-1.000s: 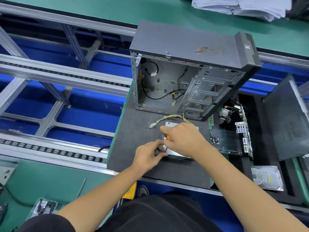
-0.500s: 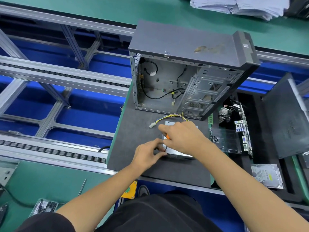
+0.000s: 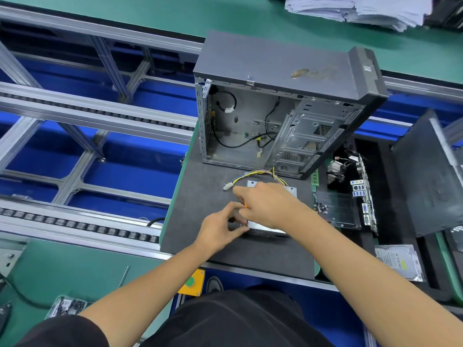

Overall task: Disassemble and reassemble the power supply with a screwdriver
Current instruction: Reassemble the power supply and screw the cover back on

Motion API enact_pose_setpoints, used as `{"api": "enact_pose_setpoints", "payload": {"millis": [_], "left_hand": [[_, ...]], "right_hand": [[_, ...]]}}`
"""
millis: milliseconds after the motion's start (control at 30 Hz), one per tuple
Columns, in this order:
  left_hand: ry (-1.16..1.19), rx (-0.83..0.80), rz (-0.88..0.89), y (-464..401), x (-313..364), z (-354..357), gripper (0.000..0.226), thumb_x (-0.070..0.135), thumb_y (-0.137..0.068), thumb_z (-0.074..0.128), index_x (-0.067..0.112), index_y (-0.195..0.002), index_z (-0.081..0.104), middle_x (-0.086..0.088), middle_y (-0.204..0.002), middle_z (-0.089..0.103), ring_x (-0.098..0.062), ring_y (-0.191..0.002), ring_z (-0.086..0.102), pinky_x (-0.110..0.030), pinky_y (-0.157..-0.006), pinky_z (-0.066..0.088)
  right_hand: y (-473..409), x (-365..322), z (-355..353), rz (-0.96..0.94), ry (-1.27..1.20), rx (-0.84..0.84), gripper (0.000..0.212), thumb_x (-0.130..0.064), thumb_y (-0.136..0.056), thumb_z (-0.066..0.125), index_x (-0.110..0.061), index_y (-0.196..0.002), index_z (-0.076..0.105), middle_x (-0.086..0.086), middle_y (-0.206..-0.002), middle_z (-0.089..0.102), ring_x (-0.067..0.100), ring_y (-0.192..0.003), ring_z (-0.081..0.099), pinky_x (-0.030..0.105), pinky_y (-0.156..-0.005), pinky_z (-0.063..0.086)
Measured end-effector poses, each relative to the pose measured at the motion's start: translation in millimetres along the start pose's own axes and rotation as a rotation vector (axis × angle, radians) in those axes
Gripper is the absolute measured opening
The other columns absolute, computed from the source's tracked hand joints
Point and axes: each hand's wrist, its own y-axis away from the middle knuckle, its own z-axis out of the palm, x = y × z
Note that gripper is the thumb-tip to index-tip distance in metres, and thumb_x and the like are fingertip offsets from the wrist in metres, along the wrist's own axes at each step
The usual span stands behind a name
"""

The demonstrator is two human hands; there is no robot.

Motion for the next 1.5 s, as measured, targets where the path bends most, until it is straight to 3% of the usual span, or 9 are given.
{"api": "enact_pose_setpoints", "payload": {"millis": [267, 400, 500, 733, 867, 967, 1133, 1367, 1500], "left_hand": [[-0.1, 0.007, -0.008, -3.2, 3.8, 0.6, 0.054, 0.055, -0.08, 0.073, 0.044, -0.123, 0.042, 0.06, -0.098, 0.045, 0.037, -0.085, 0.043, 0.003, -0.064, 0.028], [-0.084, -0.071, 0.019, -6.8, 6.0, -6.0, 0.04, 0.051, -0.083, 0.073, 0.047, -0.114, 0.047, 0.045, -0.095, 0.057, 0.023, -0.085, 0.054, -0.018, -0.072, 0.054], [-0.033, -0.08, 0.024, -8.2, 9.7, -8.9, 0.036, 0.054, -0.082, 0.074, 0.055, -0.105, 0.047, 0.036, -0.089, 0.064, 0.014, -0.088, 0.061, -0.02, -0.077, 0.054], [-0.083, -0.046, 0.037, -9.4, 12.5, -6.8, 0.032, 0.051, -0.085, 0.073, 0.045, -0.112, 0.055, 0.036, -0.078, 0.06, 0.003, -0.086, 0.065, -0.031, -0.075, 0.058], [-0.062, -0.038, 0.022, -9.5, 13.6, -7.7, 0.032, 0.055, -0.083, 0.073, 0.044, -0.11, 0.06, 0.039, -0.08, 0.061, 0.003, -0.089, 0.063, -0.027, -0.08, 0.055], [-0.035, -0.018, -0.022, -10.4, 14.2, -6.4, 0.024, 0.057, -0.081, 0.074, 0.042, -0.1, 0.072, 0.037, -0.085, 0.066, 0.006, -0.089, 0.062, -0.025, -0.074, 0.054], [-0.074, 0.032, 0.004, -8.7, 14.5, -5.5, 0.016, 0.052, -0.082, 0.076, 0.04, -0.091, 0.072, 0.036, -0.074, 0.06, 0.003, -0.084, 0.054, -0.015, -0.078, 0.034], [-0.102, 0.1, 0.076, -8.8, 14.4, -6.8, 0.018, 0.046, -0.075, 0.083, 0.037, -0.08, 0.068, 0.043, -0.067, 0.046, 0.022, -0.091, 0.043, -0.002, -0.09, 0.02], [-0.132, 0.113, 0.114, -11.1, 15.9, -7.2, 0.029, 0.041, -0.064, 0.092, 0.037, -0.077, 0.066, 0.027, -0.068, 0.06, 0.006, -0.08, 0.033, 0.006, -0.093, 0.013]], "right_hand": [[1.9, 1.5, -3.2, -0.063, 0.081, 0.054, 0.014, -0.029, -0.081, 0.056, -0.026, -0.087, 0.044, -0.008, -0.058, 0.042, 0.015, -0.054, 0.039, 0.032, -0.048, 0.021], [-3.1, 7.8, -2.7, 0.086, 0.039, 0.069, 0.022, -0.045, -0.091, 0.053, -0.025, -0.094, 0.044, -0.009, -0.067, 0.036, 0.028, -0.072, 0.044, 0.032, -0.05, 0.02], [0.0, 12.2, -3.2, 0.05, 0.122, 0.106, 0.03, -0.049, -0.09, 0.053, -0.024, -0.089, 0.035, -0.009, -0.065, 0.035, 0.027, -0.069, 0.047, 0.031, -0.048, 0.02], [4.3, 16.9, -8.0, -0.264, 0.035, 0.043, 0.018, -0.017, -0.086, 0.053, -0.028, -0.095, 0.042, -0.006, -0.102, 0.046, 0.024, -0.067, 0.049, 0.033, -0.05, 0.029], [0.5, 19.4, -6.8, -0.272, 0.148, 0.09, 0.02, -0.028, -0.089, 0.055, -0.027, -0.081, 0.037, -0.009, -0.079, 0.033, 0.008, -0.053, 0.03, 0.031, -0.047, 0.017], [-1.4, 18.2, -7.9, -0.197, 0.192, 0.062, 0.014, -0.028, -0.082, 0.05, -0.025, -0.08, 0.037, -0.006, -0.073, 0.047, 0.019, -0.054, 0.045, 0.033, -0.046, 0.03], [-1.9, 18.7, -19.3, -0.256, 0.085, -0.057, 0.019, -0.031, -0.078, 0.055, -0.027, -0.092, 0.042, -0.005, -0.092, 0.05, 0.026, -0.073, 0.054, 0.035, -0.053, 0.038], [1.3, 20.1, -27.9, -0.484, 0.371, 0.076, 0.032, -0.016, -0.085, 0.053, -0.029, -0.11, 0.039, 0.001, -0.098, 0.046, 0.013, -0.045, 0.019, 0.031, -0.038, 0.031], [2.0, 18.0, -30.0, -0.526, 0.445, 0.018, 0.025, -0.02, -0.093, 0.048, -0.031, -0.107, 0.032, 0.005, -0.1, 0.048, 0.024, -0.044, 0.034, 0.039, -0.042, 0.046]]}}
